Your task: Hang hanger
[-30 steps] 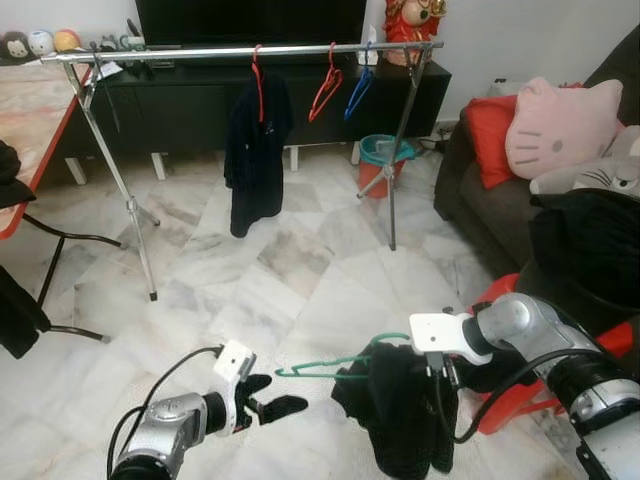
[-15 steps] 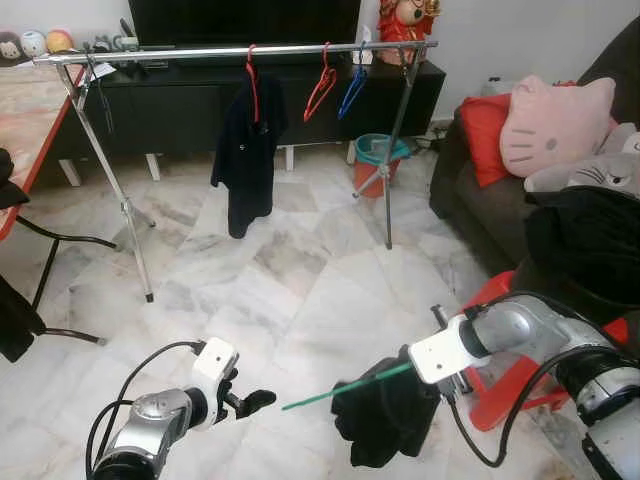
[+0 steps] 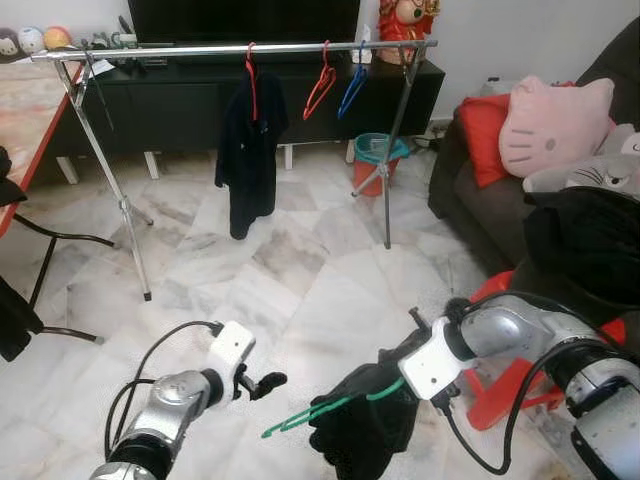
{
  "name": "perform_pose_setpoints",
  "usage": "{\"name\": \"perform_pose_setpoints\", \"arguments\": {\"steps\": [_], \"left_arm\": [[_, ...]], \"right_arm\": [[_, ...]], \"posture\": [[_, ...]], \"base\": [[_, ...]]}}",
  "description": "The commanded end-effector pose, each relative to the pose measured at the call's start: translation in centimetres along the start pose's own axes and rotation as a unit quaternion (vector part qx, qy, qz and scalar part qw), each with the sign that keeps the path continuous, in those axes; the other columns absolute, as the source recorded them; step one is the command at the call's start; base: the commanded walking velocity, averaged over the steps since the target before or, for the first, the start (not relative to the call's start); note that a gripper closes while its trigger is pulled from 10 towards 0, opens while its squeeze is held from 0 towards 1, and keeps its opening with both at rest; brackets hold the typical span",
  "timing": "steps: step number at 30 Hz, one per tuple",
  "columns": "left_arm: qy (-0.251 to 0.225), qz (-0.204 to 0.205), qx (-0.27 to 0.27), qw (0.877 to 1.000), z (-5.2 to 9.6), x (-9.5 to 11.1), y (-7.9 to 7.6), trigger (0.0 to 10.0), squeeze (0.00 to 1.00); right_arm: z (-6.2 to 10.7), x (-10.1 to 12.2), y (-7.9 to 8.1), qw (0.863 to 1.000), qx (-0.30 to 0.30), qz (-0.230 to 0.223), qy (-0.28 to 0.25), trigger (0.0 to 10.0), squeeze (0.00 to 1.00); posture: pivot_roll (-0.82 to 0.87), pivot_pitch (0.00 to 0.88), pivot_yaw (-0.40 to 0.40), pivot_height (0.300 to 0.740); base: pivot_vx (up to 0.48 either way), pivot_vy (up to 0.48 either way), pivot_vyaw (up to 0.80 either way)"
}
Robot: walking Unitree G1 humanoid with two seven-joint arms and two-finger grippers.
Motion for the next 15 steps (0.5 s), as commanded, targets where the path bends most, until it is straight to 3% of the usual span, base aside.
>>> {"name": "perform_pose_setpoints", "arguments": {"steps": [1, 5, 15], "left_arm": [[0.005, -0.032, -0.028, 0.999, -0.3, 0.4, -0.5, 10.0, 0.0], [0.001, -0.06, -0.072, 0.996, -0.6, 0.5, -1.5, 10.0, 0.0], [-0.001, -0.074, -0.125, 0.989, -0.9, 0.7, -2.7, 10.0, 0.0]], "right_arm": [[0.4, 0.0, -0.6, 1.0, -0.006, 0.009, 0.003, 0.0, 0.0], [0.1, -0.1, -0.4, 1.0, -0.006, 0.008, 0.006, 0.0, 0.0], [-0.8, 0.0, -0.8, 1.0, -0.019, 0.0, 0.018, 0.0, 0.0]], "posture": [[0.08, 0.0, -0.114, 0.74], [0.08, 0.0, -0.117, 0.74], [0.08, 0.0, -0.117, 0.74]], "base": [[0.0, 0.0, 0.0], [0.0, 0.0, 0.0], [0.0, 0.0, 0.0]]}}
Point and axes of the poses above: a point about 5 cm out from each wrist's last joint towards the gripper, its own z axis pointing back from the gripper into the wrist, its own x axis along the axis of the wrist's last joint, y = z × x, the point moved 2 cm from there along -z, pointing out of the wrist towards the gripper, and after that the axes turned 5 degrees about -z, right-handed, at the moved point
